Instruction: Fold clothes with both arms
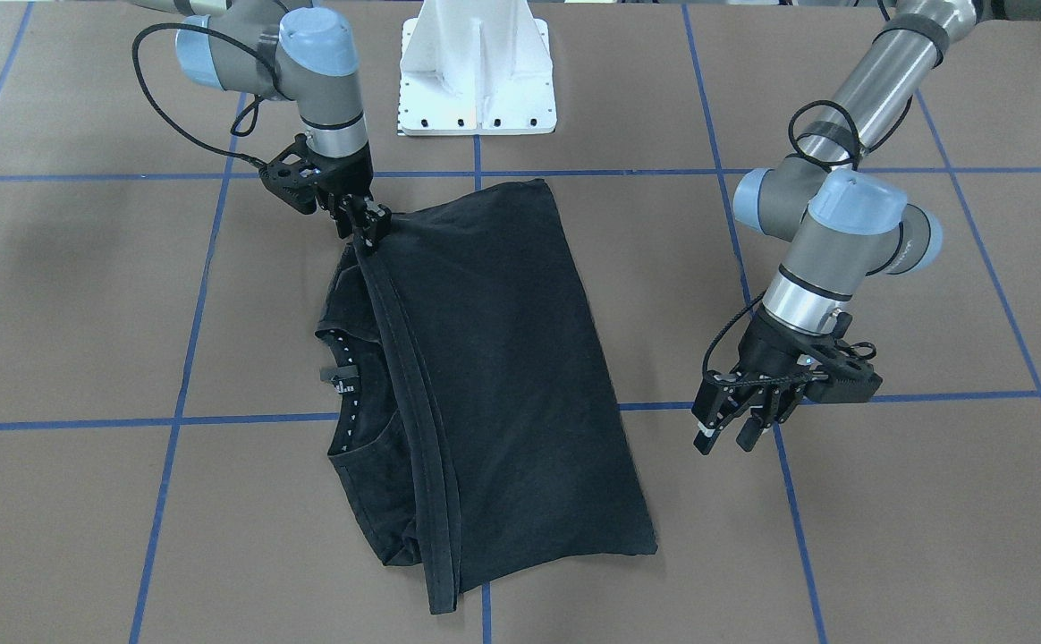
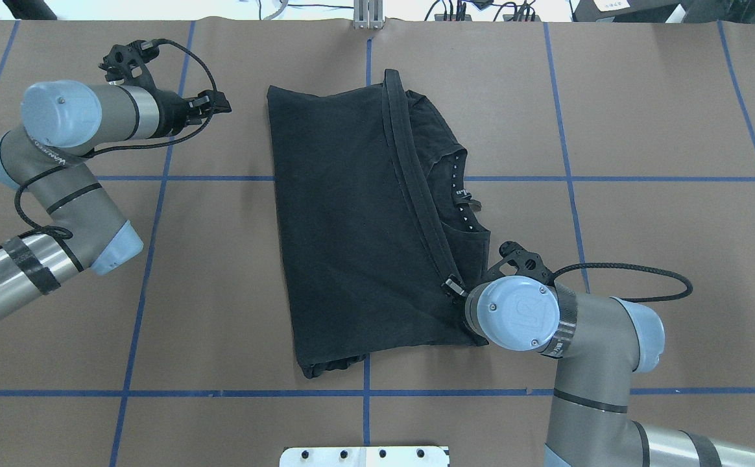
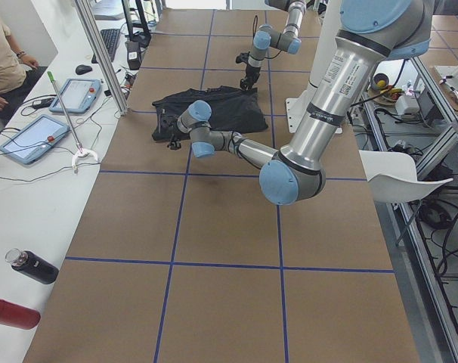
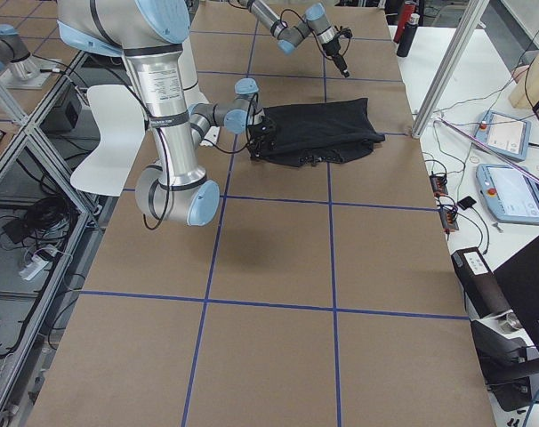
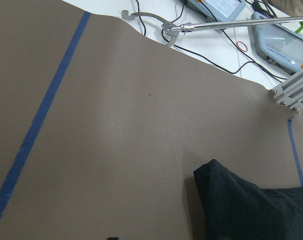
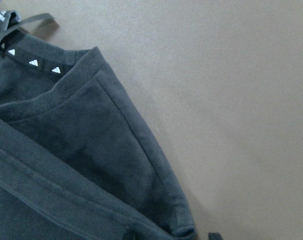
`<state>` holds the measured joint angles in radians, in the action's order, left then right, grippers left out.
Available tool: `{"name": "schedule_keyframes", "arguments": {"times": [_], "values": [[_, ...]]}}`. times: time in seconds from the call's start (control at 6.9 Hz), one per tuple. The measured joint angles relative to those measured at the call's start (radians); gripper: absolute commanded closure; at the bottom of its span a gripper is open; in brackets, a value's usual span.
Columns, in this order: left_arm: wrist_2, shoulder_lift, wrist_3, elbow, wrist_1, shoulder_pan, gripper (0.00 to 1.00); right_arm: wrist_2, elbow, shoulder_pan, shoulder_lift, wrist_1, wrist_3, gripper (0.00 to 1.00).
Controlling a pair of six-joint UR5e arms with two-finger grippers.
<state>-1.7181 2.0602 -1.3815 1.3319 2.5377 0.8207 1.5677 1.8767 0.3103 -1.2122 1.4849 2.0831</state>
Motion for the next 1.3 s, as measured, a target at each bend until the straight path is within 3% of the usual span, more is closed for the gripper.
{"name": "schedule_keyframes", "arguments": {"times": [0.43, 0.87, 1.16, 1.3], "values": [[0.0, 0.0, -0.001, 0.0, 0.0, 0.0, 0.28, 0.0, -0.007, -0.001, 0.0, 0.002, -0.001, 0.22], [0.0, 0.0, -0.001, -0.001, 0.001, 0.0, 0.28, -0.001, -0.007, -0.007, 0.001, 0.01, 0.0, 0.23], [0.0, 0.0, -0.001, -0.001, 0.001, 0.0, 0.28, -0.001, -0.011, -0.014, -0.002, 0.013, 0.0, 0.37], [0.0, 0.0, 0.0, -0.001, 0.001, 0.0, 0.28, -0.001, -0.013, -0.016, -0.001, 0.014, 0.0, 0.82]]}}
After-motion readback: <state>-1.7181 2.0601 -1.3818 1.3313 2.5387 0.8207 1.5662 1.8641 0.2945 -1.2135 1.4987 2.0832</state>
